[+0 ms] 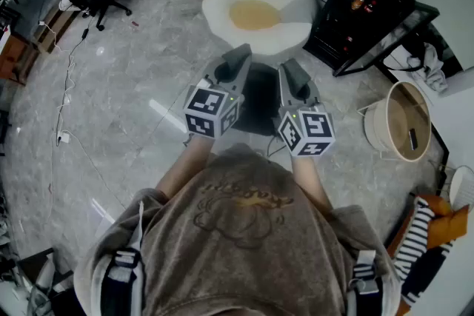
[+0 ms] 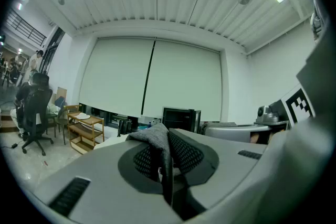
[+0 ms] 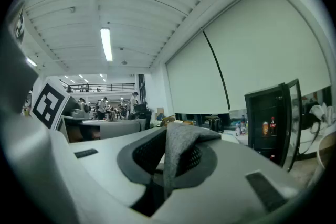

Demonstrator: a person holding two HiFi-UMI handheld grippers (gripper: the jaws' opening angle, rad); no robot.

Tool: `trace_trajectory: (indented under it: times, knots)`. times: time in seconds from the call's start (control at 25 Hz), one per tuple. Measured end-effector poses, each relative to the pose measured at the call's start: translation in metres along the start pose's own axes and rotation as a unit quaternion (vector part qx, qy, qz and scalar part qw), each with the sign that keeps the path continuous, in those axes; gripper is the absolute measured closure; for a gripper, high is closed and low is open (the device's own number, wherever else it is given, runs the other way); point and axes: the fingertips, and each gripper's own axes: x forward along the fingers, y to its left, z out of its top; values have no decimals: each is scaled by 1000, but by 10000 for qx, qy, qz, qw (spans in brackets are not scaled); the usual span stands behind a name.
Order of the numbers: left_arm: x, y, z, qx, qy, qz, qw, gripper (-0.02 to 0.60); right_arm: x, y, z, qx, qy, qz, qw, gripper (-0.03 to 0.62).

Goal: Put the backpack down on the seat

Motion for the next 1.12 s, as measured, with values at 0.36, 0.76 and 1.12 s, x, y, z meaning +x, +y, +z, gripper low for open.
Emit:
trace_trajectory:
  times: [0.36,0.76,1.12]
  knots:
    - [-7,3,-7,-33,66,1,10000,551,2,5,-8,172,92,30,9998,563]
    - [-16,30,-9,-80,138,-205,9997,551,14,30,-11,277,95,170,9994,563]
    - [-9,61,-14,36,213,-270,9994,551,44,36,-20,383,80,-2,9992,563]
